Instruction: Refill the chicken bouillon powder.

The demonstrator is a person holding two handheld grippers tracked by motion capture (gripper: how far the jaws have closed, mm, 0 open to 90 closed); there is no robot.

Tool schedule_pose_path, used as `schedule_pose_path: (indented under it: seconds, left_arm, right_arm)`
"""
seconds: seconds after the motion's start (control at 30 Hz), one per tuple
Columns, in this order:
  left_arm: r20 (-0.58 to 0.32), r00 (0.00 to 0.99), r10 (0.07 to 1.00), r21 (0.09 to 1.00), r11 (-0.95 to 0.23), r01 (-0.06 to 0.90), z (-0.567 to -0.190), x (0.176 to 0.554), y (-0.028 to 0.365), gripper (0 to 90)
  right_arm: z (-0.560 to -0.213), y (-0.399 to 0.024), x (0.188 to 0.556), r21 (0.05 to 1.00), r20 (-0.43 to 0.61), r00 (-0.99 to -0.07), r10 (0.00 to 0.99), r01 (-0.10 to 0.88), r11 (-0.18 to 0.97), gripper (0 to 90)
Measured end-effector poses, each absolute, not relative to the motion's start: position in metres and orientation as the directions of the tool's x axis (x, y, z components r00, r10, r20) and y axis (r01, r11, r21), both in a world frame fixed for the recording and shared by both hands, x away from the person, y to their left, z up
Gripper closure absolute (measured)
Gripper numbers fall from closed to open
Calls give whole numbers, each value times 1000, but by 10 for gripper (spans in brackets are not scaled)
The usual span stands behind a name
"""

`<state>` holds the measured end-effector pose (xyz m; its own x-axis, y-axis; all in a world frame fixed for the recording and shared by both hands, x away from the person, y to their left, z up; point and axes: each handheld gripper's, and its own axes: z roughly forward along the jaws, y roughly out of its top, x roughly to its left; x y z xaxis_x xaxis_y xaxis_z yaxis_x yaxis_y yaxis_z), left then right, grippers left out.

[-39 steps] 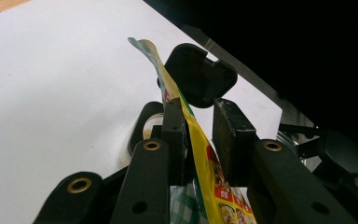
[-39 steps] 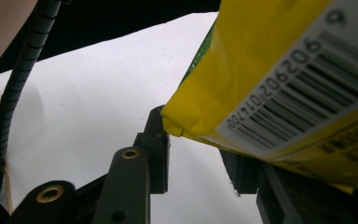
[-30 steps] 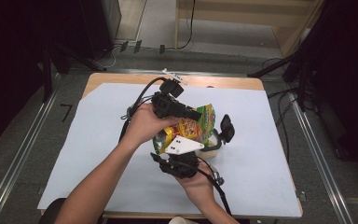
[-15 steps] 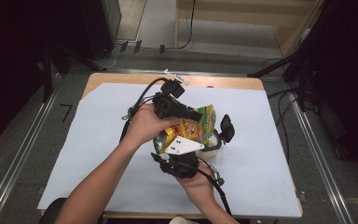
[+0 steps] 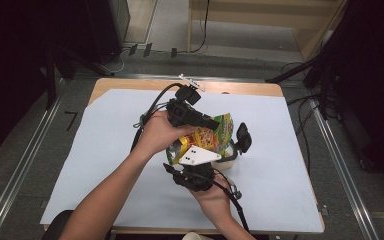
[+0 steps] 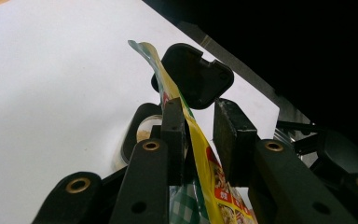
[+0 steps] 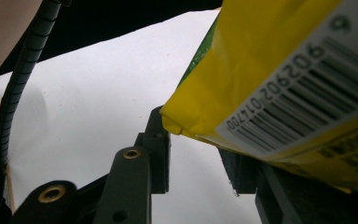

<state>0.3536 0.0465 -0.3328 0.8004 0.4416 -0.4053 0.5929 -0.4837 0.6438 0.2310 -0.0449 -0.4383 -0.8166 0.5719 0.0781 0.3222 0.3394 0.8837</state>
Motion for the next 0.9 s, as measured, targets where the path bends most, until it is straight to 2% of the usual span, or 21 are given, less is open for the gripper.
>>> schedule_pose_path:
  seconds: [0.9]
  left_arm:
    - [-402,805,437,647,-486,587,-333,353,44,748]
  right_arm:
    - [-438,-46,231,882,70,-812,579,321,344,671]
